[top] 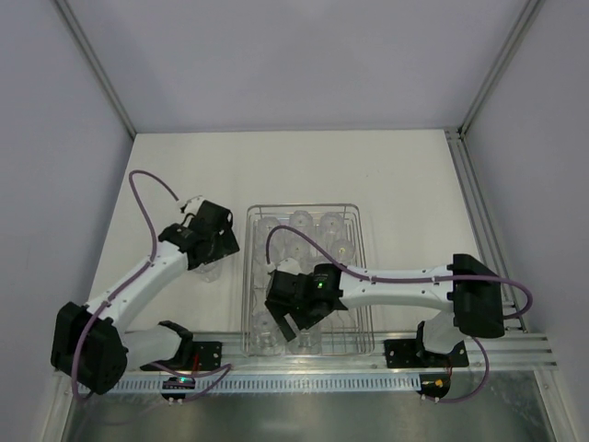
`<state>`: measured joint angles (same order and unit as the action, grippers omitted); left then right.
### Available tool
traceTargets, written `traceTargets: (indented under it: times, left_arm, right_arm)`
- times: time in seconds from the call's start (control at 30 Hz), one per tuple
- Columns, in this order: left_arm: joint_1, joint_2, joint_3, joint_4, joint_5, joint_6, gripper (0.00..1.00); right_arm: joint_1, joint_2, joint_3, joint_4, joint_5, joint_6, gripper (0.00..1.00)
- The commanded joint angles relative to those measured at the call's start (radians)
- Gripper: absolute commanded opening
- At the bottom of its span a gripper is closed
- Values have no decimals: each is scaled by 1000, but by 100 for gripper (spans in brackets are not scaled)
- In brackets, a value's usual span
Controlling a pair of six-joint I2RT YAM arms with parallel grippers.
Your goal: Unload the cups from the dish rack
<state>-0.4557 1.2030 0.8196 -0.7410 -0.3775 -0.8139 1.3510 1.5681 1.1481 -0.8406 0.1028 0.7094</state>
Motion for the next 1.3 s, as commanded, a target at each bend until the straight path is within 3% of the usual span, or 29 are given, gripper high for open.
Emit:
traceTargets:
  times: [0.0, 0.2, 0.23, 0.3, 0.37, 0.4, 0.43, 0.53, 0.77, 0.97, 1.07, 1.1, 1.17, 1.2, 1.27]
  left_arm:
    - [6, -100, 82, -57, 15, -37, 90]
    - [6, -233, 134, -156, 64, -62, 100]
    - [6, -250, 151, -169, 69, -64, 100]
    - [6, -299, 170, -205, 92, -71, 100]
    - [6, -332, 190, -221, 117, -73, 100]
    - [6, -342, 193, -233, 126, -74, 100]
    - [6, -365, 200, -241, 132, -76, 100]
    - [6, -387, 194, -256, 143, -77, 100]
    - [6, -396, 184, -265, 154, -82, 100]
    - [6, -405, 194, -274, 172, -87, 100]
    - [6, -407, 199, -274, 178, -88, 100]
    - [6, -405, 197, -270, 178, -88, 100]
    - [6, -402, 194, -265, 183, -90, 100]
    - [6, -396, 194, -264, 186, -90, 100]
    - [6, -388, 197, -262, 195, -91, 100]
  right_arm:
    - [2, 12, 1, 29, 64, 2, 94]
    - [4, 3, -13, 34, 64, 19, 48]
    - [2, -12, -14, 23, 61, 18, 35]
    - [2, -34, -16, 11, 58, 18, 28]
    - [2, -65, -18, -3, 55, 15, 28]
    - [2, -72, -16, -12, 54, 15, 34]
    - [3, -78, -14, -17, 49, 6, 68]
    - [-1, -85, -5, -43, 55, 4, 89]
    - [-4, -79, -2, -72, 63, 1, 90]
    - [-3, -112, -74, -120, 26, 42, 86]
    - [-4, -155, -128, -118, 14, 55, 75]
    - [-3, -163, -137, -115, 15, 56, 61]
    - [-3, -174, -151, -112, 14, 61, 47]
    - [-3, -174, -152, -114, 15, 62, 32]
    - [-4, -174, -145, -114, 17, 70, 21]
